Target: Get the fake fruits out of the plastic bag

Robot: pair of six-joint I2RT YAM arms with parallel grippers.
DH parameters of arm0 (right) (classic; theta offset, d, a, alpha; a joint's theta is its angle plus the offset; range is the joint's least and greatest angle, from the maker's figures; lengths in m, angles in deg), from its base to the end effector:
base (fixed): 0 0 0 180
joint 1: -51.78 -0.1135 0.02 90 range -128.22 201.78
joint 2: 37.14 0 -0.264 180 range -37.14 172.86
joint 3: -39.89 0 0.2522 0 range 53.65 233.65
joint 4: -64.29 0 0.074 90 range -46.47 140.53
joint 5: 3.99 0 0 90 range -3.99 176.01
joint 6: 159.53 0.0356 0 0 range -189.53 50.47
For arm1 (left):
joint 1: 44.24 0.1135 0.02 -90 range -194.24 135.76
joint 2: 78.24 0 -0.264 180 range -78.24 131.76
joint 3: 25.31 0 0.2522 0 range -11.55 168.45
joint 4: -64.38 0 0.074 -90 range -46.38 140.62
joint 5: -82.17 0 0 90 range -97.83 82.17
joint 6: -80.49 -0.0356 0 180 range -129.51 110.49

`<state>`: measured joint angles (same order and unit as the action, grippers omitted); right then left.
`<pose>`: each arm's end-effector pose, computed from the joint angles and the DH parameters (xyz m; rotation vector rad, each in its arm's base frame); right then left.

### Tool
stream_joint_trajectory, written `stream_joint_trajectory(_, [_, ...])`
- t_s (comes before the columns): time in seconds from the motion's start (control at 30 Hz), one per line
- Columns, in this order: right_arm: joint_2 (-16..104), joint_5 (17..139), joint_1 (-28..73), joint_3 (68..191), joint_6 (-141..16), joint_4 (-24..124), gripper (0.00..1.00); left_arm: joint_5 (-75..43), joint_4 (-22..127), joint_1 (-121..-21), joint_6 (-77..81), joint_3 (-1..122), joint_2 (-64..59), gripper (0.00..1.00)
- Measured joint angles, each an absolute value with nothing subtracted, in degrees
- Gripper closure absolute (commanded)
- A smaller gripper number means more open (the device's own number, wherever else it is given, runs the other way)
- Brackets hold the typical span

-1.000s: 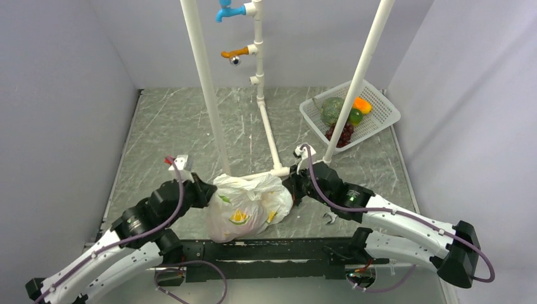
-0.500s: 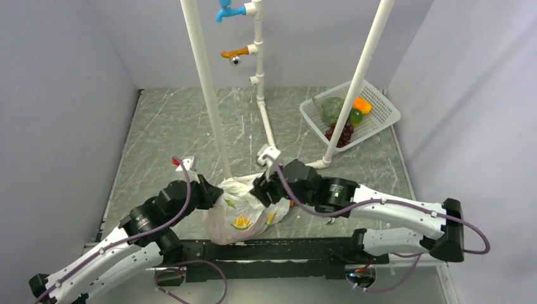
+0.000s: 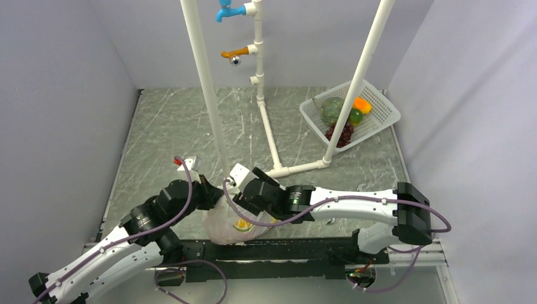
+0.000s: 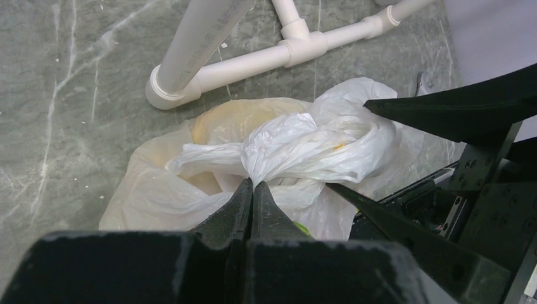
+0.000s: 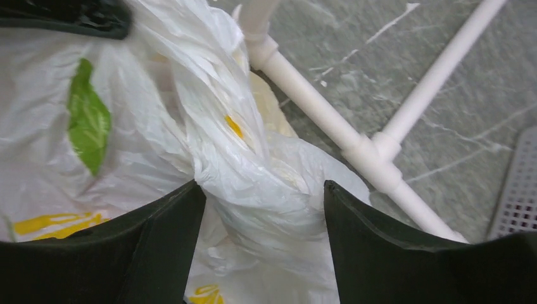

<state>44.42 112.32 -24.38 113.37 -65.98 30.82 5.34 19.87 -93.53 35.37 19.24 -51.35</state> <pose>0.0895 0.2974 0.2689 -1.1191 1.9150 0.2403 0.0856 -0.0870 0.2603 -0.0686 2.1200 -0.7860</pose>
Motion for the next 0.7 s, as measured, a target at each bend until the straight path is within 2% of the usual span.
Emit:
stream_joint_trajectory(0.03, [44.83,113.83,-24.60,113.35,-66.03,30.39,0.52,5.41,19.52,-93.53,35.39,19.24,-51.57,1.00])
stream_joint_trajectory(0.1, [44.68,116.62,-24.84,113.28,-65.79,30.36,0.65,5.58,19.07,-93.53,35.46,19.21,-52.05,1.00])
stream_joint_trajectory(0.23, [41.58,121.41,-24.93,111.32,-64.02,32.07,0.73,6.17,17.97,-93.53,35.63,19.21,-53.25,1.00])
stream_joint_trajectory(0.4, [31.70,120.14,-22.06,106.03,-59.25,35.50,0.93,6.33,17.80,-93.62,36.31,19.21,-54.98,1.00])
stream_joint_trajectory(0.57, [23.02,103.95,-10.32,99.78,-51.73,40.59,1.00,4.95,21.05,-94.15,37.58,19.41,-56.73,1.00])
stream_joint_trajectory(0.7, [21.77,93.72,-5.60,96.98,-49.26,41.47,1.00,4.88,19.57,-94.19,38.21,19.43,-58.04,1.00])
